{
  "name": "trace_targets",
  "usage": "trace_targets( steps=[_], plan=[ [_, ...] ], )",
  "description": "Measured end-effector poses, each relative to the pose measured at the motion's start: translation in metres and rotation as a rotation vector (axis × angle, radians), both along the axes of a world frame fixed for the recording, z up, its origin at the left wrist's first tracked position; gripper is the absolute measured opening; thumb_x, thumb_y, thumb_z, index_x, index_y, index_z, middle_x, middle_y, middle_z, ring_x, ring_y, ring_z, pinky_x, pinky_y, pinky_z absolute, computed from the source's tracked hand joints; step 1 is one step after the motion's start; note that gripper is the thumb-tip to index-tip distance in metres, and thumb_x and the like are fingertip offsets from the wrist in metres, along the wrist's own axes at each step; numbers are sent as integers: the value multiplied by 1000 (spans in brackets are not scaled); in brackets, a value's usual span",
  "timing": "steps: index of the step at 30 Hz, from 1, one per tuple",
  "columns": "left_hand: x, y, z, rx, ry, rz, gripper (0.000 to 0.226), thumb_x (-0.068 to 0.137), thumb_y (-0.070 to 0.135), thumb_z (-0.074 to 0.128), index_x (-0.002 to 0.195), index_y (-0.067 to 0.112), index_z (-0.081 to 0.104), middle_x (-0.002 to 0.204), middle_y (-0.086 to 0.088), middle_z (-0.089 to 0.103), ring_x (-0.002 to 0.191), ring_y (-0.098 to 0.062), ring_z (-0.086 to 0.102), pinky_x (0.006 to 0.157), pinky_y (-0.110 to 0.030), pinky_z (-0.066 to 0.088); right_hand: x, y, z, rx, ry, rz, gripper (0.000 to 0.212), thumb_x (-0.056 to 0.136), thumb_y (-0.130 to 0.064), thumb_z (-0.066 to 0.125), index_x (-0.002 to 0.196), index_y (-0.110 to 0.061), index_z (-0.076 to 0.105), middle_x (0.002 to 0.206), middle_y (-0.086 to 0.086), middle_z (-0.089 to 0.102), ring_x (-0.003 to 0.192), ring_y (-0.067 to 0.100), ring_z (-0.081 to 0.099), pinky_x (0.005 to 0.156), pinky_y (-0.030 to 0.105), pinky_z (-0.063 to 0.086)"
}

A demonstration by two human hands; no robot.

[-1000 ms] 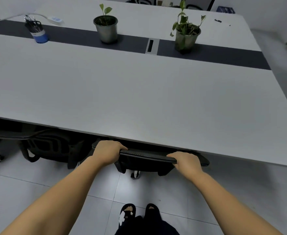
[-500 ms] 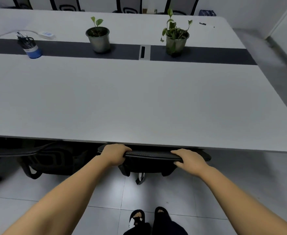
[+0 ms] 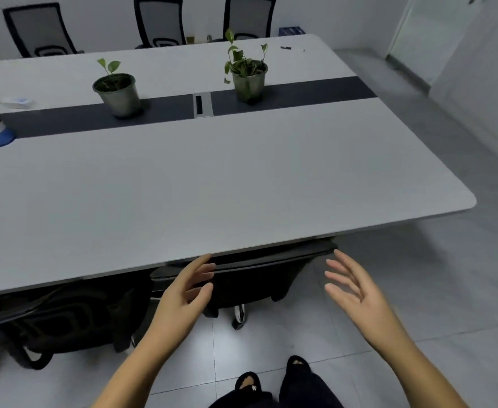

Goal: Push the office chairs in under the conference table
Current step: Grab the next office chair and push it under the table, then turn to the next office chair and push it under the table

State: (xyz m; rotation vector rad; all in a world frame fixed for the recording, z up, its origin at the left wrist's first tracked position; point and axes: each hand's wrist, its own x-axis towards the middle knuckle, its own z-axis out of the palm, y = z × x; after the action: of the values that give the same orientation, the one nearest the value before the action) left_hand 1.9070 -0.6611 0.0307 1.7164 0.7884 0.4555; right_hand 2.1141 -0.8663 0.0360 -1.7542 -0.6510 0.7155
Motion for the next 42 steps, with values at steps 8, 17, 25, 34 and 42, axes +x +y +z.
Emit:
trace_targets(
  steps=[8, 17, 25, 34, 42],
  plan=[
    [24, -65, -2, -75, -75, -109, 49, 69, 39, 54, 116, 50, 52, 115, 14, 63, 105, -9, 62, 87, -30, 49, -52, -84, -14, 96, 107, -453, 43, 81, -20, 63, 117, -39, 50, 114, -11, 65, 105, 3, 61, 86, 17, 50],
    [107, -141, -9, -26, -21, -328, 53, 76, 16, 51, 109, 58, 51, 111, 20, 63, 103, -2, 61, 83, -10, 47, -14, -179, -23, 72, 9, -702, 52, 84, -1, 58, 119, -39, 48, 117, -26, 58, 105, -3, 59, 79, 4, 44],
    [224, -261, -15, 1, -74, -430, 52, 76, 15, 51, 113, 51, 52, 112, 18, 63, 101, -4, 63, 82, -11, 48, 68, -310, -18, 63, -68, -852, 55, 83, 1, 59, 116, -43, 53, 115, -25, 60, 104, -2, 60, 78, 5, 45],
    [335, -343, -18, 66, -38, -591, 50, 77, 18, 53, 115, 51, 50, 116, 22, 58, 107, 1, 57, 80, -6, 45, 155, -391, -27, 91, -59, -971, 57, 83, 4, 57, 111, -46, 55, 114, -25, 61, 104, 0, 60, 81, 6, 45],
    [482, -359, -31, 19, -56, -591, 42, 76, 36, 55, 113, 55, 50, 115, 22, 59, 108, -3, 58, 81, -9, 47, 299, -409, -41, 59, -58, -960, 51, 84, 1, 59, 109, -44, 57, 112, -25, 62, 104, 1, 60, 80, 7, 45]
  ],
)
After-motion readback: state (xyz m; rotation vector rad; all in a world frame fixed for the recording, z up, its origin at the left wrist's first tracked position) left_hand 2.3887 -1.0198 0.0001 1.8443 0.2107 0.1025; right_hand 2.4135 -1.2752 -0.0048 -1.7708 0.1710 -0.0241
